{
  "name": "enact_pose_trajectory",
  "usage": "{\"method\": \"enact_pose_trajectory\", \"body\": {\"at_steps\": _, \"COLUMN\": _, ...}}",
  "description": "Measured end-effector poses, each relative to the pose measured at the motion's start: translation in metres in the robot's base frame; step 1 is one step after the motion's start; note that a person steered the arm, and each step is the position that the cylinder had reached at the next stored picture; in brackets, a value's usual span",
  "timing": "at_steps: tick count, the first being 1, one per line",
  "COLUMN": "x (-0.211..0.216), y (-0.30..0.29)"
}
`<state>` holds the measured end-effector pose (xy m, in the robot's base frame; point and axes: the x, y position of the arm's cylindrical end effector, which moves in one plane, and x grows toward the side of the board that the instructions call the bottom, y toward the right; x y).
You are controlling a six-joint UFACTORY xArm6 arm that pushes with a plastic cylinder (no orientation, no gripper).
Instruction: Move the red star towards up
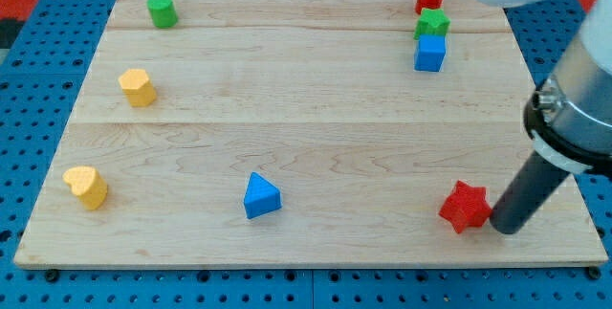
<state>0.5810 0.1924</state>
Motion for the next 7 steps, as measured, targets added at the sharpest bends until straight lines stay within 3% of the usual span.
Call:
{"method": "enact_pose_trajectory", "body": {"at_steps": 2, "x": 0.030, "y": -0.009}}
{"method": "enact_pose_trajectory", "body": {"at_steps": 3, "x": 0.004, "y": -0.049}}
{"method": "enact_pose_trajectory", "body": {"at_steps": 7, "x": -0.051, "y": -0.046}}
